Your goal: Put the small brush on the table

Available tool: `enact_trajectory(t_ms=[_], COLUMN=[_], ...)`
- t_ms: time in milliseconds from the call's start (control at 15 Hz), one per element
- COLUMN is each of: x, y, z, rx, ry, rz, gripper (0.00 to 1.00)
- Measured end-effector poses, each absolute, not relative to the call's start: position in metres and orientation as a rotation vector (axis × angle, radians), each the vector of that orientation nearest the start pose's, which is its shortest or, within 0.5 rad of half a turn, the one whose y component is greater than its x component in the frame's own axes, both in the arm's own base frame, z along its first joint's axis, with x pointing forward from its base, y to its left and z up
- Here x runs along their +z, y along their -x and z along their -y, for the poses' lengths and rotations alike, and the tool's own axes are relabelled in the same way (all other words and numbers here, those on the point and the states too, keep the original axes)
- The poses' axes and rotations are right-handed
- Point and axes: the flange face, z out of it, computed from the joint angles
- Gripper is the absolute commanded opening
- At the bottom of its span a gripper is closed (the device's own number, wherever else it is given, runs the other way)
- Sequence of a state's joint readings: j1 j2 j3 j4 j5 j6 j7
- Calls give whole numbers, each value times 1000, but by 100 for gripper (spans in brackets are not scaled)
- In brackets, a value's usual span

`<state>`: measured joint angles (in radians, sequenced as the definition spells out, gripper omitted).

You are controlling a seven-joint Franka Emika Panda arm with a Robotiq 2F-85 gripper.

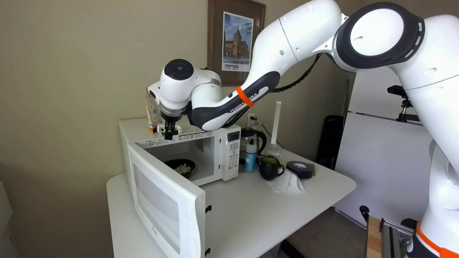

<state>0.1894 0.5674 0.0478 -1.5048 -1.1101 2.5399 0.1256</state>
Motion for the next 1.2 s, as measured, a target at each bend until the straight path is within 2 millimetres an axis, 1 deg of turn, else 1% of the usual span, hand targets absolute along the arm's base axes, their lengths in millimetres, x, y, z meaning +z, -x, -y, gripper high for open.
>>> enact_trajectory(t_ms=[67, 267, 333, 467, 667, 733, 867, 933, 1000, 1200], x=[379, 369, 366, 360, 353, 352, 352, 353, 354, 355], y=[-720, -726, -728, -731, -736, -738, -741, -742, -743, -744], z=[-174, -161, -157, -152, -150, -150, -151, -151, -151, -152], rx=[699, 684, 674, 656, 628, 621, 614, 613, 612, 607], ry=[-2103, -2070, -2062, -2050, -2033, -2027, -2015, -2011, -2008, -2007], rz=[-1063, -1153, -1177, -1221, -1270, -1285, -1309, -1318, -1327, -1344], gripper=[100, 77, 65, 53, 29, 19, 5, 1, 4, 5])
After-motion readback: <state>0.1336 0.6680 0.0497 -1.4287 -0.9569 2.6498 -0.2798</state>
